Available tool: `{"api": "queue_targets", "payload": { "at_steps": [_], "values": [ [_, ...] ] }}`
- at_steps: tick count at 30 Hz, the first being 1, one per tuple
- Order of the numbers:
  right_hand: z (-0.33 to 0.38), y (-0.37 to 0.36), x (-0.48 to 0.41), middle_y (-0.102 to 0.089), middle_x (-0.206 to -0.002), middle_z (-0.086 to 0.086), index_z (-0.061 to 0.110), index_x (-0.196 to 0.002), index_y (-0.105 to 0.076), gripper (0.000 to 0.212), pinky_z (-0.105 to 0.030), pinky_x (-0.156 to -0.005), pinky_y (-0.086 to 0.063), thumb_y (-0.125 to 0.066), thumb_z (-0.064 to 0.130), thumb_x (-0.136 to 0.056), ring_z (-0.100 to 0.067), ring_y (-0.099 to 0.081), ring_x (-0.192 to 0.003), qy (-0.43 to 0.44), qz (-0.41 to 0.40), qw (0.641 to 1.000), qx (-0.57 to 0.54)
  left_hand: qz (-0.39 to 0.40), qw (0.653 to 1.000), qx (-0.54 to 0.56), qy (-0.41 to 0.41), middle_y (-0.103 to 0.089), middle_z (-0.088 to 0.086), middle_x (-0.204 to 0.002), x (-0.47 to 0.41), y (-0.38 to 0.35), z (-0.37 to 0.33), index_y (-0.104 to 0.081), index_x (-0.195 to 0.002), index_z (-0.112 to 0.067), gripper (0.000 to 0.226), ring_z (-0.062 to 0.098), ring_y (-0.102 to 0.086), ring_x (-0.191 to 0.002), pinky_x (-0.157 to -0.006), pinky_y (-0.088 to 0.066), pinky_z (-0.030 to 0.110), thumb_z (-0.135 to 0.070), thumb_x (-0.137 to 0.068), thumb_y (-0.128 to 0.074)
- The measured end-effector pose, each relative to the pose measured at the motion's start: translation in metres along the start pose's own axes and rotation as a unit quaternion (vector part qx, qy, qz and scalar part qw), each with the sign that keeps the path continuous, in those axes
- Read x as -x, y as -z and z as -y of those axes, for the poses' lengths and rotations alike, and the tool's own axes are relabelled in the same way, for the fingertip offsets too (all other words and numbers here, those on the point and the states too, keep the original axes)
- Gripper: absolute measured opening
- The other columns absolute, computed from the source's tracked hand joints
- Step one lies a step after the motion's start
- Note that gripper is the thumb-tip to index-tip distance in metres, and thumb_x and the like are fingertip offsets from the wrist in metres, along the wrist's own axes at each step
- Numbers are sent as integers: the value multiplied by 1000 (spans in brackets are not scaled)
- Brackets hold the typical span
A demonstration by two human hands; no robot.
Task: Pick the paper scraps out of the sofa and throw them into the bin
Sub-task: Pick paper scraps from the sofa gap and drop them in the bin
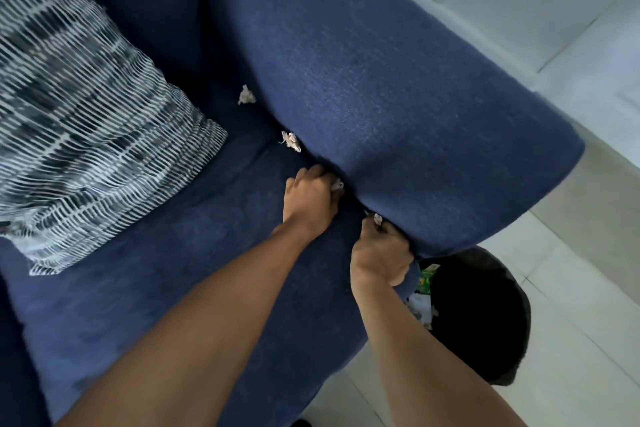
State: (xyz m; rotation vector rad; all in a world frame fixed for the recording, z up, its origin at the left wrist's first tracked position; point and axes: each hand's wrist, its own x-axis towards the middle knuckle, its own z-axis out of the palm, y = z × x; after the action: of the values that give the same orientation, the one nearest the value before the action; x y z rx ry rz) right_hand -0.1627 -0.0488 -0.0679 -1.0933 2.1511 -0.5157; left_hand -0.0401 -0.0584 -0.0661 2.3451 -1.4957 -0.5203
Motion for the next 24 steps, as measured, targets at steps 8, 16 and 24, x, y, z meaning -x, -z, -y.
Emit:
{"api": "queue_targets", "payload": {
  "at_steps": [8,16,24],
  "values": [
    [8,32,26,-77,-96,4,21,-94,-76,26,-29,-68,-41,-62,43,-96,-21,-69,-86,66,35,996,-47,-21,998,46,27,-64,3,-96,22,49,4,-66,-91,-13,20,28,-61,-94,-85,-41,42,-31,-97,-62],
    [46,77,50,-70,-76,8,20,-81,-72,27,-28,-59,-38,-66,44,-92,-17,-62,-72,179,78,976,-92,-61,995,44,59,-46,-12,-65,49,112,-29,-36,-66,-25,40,25,-54,-75,-80,-34,39,-33,-98,-59],
    [93,156,36,-67,-79,8,18,-90,-74,19,-10,-64,-40,-69,36,-93,-6,-61,-73,355,157,916,-100,-82,992,91,13,-57,-9,-65,64,174,-91,-54,-74,-22,27,13,-52,-64,-78,-39,37,-35,-96,-59]
  ]
}}
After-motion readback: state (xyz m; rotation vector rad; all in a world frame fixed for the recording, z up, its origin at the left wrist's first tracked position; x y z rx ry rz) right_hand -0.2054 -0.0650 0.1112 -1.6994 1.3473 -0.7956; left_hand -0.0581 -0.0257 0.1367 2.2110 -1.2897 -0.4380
